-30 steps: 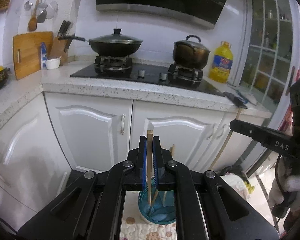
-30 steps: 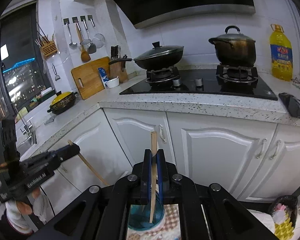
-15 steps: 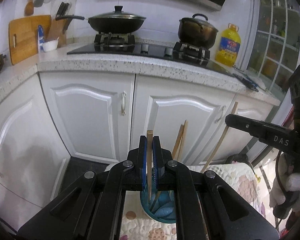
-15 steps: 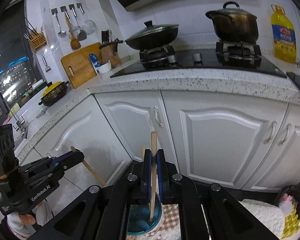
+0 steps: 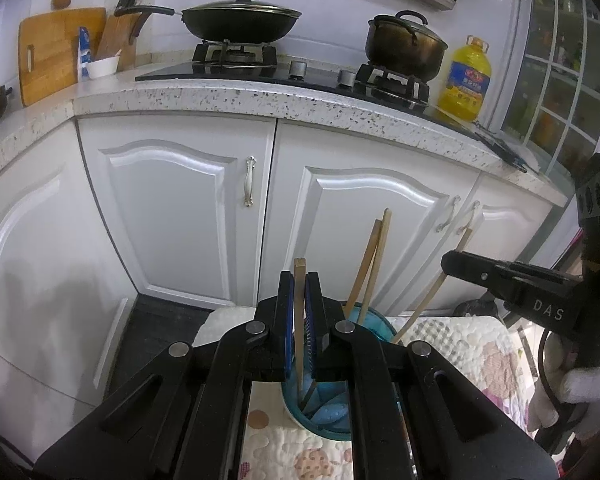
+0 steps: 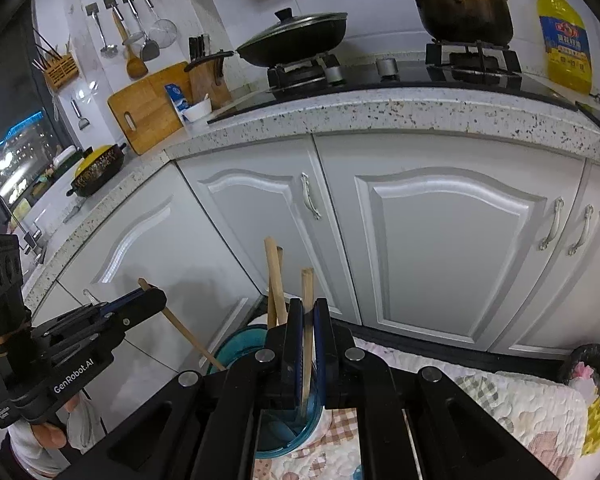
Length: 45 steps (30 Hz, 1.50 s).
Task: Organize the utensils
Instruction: 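Lower both chopsticks into the holder and open both grippers, then withdraw both tools from the holder toward the table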
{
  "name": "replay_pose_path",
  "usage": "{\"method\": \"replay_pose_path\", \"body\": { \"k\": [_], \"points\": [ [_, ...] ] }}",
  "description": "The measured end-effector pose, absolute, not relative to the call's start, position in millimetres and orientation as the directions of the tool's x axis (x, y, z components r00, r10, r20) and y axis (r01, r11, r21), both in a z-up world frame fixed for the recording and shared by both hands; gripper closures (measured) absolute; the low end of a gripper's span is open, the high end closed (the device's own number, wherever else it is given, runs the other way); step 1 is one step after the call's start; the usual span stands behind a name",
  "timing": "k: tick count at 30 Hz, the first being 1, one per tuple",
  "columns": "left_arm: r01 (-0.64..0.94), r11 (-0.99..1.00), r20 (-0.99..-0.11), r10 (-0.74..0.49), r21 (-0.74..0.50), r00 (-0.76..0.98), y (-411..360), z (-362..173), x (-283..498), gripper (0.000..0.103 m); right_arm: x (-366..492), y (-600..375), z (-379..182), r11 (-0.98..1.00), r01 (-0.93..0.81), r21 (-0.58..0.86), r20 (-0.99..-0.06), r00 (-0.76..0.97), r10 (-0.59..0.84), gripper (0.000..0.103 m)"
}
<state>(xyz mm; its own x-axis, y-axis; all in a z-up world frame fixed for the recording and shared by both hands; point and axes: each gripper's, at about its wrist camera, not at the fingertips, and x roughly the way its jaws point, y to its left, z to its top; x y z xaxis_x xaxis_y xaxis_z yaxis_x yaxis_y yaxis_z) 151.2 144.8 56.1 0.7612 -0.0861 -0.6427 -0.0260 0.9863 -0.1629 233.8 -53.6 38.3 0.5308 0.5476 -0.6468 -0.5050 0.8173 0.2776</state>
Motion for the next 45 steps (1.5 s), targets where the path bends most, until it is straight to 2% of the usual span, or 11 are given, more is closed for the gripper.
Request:
{"method": "replay_pose_path", "body": {
  "k": [12,14,17,18,19,20,22,23,38,45],
  "points": [
    [-0.037,0.983,-0.649,-0.091,-0.180,0.756,145.8,55.7,152.7,0.099,236.9,-49.3,22.9,0.825,-0.499,0.265,-0.687,0.502,0.525,0.098],
    [-0.041,0.983,-0.652,-0.087,-0.180,0.753,146.1,56.0,152.4,0.099,238.1,-50.8,19.6,0.828,-0.491,0.270,-0.691,0.500,0.522,0.096],
    [-0.043,0.983,-0.660,-0.088,-0.181,0.746,146.2,56.0,151.5,0.097,237.5,-53.3,17.5,0.835,-0.480,0.269,-0.696,0.502,0.513,0.086],
    [-0.046,0.982,-0.663,-0.088,-0.182,0.744,146.5,55.7,150.9,0.096,236.8,-54.3,18.0,0.836,-0.479,0.269,-0.697,0.502,0.512,0.081],
    [-0.051,0.982,-0.666,-0.086,-0.183,0.741,146.4,55.6,149.8,0.090,236.0,-55.7,17.4,0.836,-0.477,0.271,-0.697,0.503,0.512,0.079],
    [-0.054,0.981,-0.667,-0.086,-0.186,0.740,146.6,55.6,148.7,0.085,235.2,-56.9,17.2,0.838,-0.473,0.272,-0.698,0.503,0.510,0.079],
    [-0.058,0.979,-0.663,-0.089,-0.197,0.744,147.3,56.5,145.7,0.070,233.3,-59.6,16.4,0.839,-0.467,0.278,-0.701,0.499,0.510,0.078],
    [-0.060,0.978,-0.659,-0.090,-0.202,0.746,147.4,57.7,143.8,0.069,231.6,-61.7,15.8,0.840,-0.464,0.283,-0.701,0.498,0.511,0.078],
    [-0.073,0.990,-0.650,-0.026,-0.124,0.759,120.4,52.0,106.2,0.065,187.1,-82.5,17.2,0.854,-0.459,0.245,-0.702,0.524,0.483,0.074],
    [-0.055,0.993,-0.664,-0.030,-0.106,0.747,97.4,37.5,86.1,0.065,162.8,-100.0,14.1,0.874,-0.433,0.218,-0.704,0.551,0.449,0.067]
  ]
}}
